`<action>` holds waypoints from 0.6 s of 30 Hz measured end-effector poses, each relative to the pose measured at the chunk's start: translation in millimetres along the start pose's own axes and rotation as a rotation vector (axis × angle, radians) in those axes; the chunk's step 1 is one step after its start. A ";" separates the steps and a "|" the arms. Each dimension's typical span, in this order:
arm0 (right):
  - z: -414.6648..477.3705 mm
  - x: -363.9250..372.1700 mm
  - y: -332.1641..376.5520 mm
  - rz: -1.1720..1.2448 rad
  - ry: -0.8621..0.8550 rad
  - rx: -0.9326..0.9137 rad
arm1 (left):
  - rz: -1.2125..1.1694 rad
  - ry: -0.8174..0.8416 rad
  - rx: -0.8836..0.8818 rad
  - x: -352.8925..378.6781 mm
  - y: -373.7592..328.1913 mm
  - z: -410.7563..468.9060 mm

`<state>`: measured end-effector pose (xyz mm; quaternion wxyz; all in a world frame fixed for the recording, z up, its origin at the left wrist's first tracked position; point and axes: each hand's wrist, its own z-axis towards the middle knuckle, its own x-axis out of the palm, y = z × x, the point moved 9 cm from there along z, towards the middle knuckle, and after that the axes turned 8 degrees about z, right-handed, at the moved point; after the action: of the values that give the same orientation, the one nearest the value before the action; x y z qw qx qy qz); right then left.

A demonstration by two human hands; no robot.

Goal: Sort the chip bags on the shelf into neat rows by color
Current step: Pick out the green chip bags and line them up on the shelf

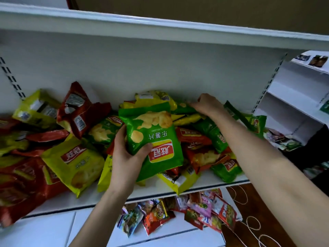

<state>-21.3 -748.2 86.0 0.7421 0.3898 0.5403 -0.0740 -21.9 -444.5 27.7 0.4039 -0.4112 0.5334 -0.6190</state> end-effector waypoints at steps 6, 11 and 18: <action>15.3 2.3 1.6 0.171 0.042 -0.079 | -0.046 -0.065 -0.031 9.1 0.8 -6.6; 6.7 -49.3 -6.9 0.409 -0.219 -0.108 | -0.105 -0.096 -0.061 26.4 0.7 -14.6; -14.5 -116.7 -63.9 0.877 -0.325 -0.126 | -0.138 -0.125 -0.091 49.2 1.1 -28.0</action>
<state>-113.3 -818.8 152.8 0.8005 0.5187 0.2050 0.2192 -64.7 -481.7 27.9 0.3738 -0.5027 0.5050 -0.5938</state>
